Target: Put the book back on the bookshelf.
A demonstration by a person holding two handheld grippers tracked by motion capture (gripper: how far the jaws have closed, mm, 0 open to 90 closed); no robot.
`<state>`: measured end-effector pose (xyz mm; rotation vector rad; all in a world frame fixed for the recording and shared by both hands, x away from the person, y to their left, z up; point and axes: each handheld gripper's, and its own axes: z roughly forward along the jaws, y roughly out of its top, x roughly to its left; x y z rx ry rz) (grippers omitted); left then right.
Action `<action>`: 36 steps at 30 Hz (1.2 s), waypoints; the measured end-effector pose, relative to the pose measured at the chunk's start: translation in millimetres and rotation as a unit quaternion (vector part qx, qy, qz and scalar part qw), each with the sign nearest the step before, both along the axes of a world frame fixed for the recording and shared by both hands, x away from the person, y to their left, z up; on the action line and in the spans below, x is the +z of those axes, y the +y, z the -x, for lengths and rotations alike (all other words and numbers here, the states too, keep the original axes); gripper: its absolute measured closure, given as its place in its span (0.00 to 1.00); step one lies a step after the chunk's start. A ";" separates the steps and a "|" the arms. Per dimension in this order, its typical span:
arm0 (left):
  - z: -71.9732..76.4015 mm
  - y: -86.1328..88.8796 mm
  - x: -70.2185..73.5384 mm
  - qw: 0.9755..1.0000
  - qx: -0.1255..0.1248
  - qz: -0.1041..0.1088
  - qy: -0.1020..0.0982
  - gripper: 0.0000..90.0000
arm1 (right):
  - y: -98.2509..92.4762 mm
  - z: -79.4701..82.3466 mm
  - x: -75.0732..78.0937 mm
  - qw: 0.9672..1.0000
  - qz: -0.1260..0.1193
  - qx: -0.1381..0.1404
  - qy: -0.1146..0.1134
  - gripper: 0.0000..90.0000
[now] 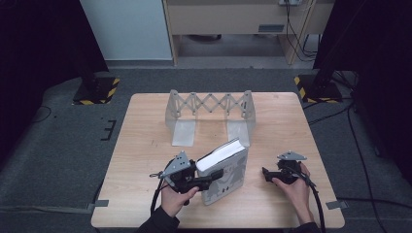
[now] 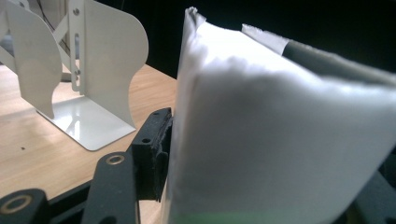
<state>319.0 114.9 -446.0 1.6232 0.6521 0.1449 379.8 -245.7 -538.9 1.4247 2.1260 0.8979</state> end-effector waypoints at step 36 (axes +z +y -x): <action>-20.8 -31.9 49.8 0.997 0.017 -0.071 -0.015 0.42 | 0.5 -0.3 0.0 1.000 0.001 -0.001 0.000 0.06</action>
